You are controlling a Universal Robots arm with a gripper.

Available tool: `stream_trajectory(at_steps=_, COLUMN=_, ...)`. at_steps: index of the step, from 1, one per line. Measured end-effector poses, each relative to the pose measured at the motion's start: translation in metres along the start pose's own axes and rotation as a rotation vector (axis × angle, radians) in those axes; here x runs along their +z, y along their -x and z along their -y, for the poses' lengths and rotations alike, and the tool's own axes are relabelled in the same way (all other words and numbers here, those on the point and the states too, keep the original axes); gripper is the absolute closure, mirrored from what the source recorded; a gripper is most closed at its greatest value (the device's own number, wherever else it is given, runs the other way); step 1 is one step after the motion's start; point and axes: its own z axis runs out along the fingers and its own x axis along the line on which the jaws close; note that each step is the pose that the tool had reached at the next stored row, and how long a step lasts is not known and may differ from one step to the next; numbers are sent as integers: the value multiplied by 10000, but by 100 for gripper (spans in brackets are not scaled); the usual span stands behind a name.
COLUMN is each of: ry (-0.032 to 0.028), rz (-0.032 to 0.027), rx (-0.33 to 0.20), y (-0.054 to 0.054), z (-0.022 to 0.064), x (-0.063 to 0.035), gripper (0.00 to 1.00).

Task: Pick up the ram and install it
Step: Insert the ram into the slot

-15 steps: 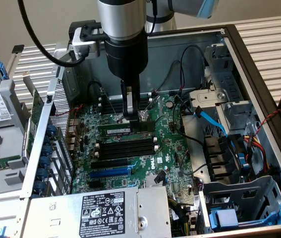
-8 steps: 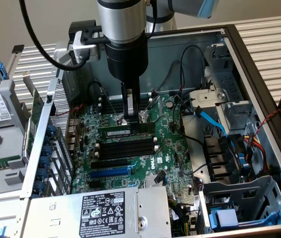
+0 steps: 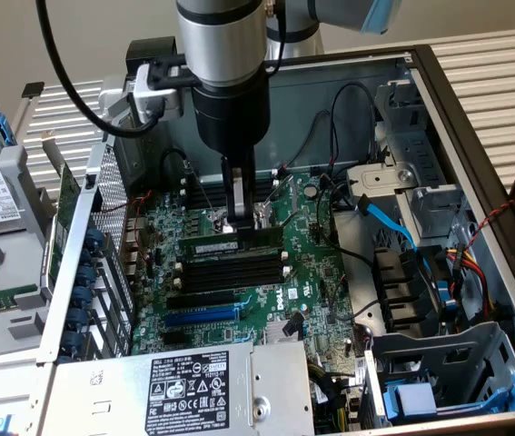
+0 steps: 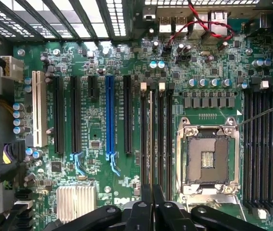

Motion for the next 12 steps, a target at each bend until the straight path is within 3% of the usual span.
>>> stream_trajectory(at_steps=8, ry=14, rz=3, rx=-79, y=13, z=-12, x=27, gripper=88)
stream_trajectory(at_steps=9, ry=52, rz=0, rx=-80, y=14, z=-10, x=28, gripper=88)
stream_trajectory(at_steps=12, ry=252, rz=-9, rx=-77, y=14, z=4, x=34, gripper=88)
